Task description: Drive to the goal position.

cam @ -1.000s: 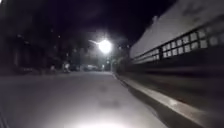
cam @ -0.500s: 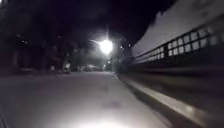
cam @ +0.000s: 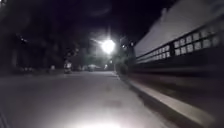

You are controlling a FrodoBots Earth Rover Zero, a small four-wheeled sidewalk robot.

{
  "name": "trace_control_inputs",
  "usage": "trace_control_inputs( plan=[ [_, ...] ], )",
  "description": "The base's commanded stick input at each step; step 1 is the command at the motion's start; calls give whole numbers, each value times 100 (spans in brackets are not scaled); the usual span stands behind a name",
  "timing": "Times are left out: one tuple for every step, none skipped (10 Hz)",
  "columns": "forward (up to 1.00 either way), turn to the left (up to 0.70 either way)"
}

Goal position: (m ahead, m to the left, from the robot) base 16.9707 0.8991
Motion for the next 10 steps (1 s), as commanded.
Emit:
trace_control_inputs(
  plan=[
    [70, -10],
    [70, -35],
    [70, -16],
    [70, -3],
    [70, 0],
    [70, 0],
    [70, -6],
    [70, -35],
    [70, -35],
    [70, -35]
  ],
)
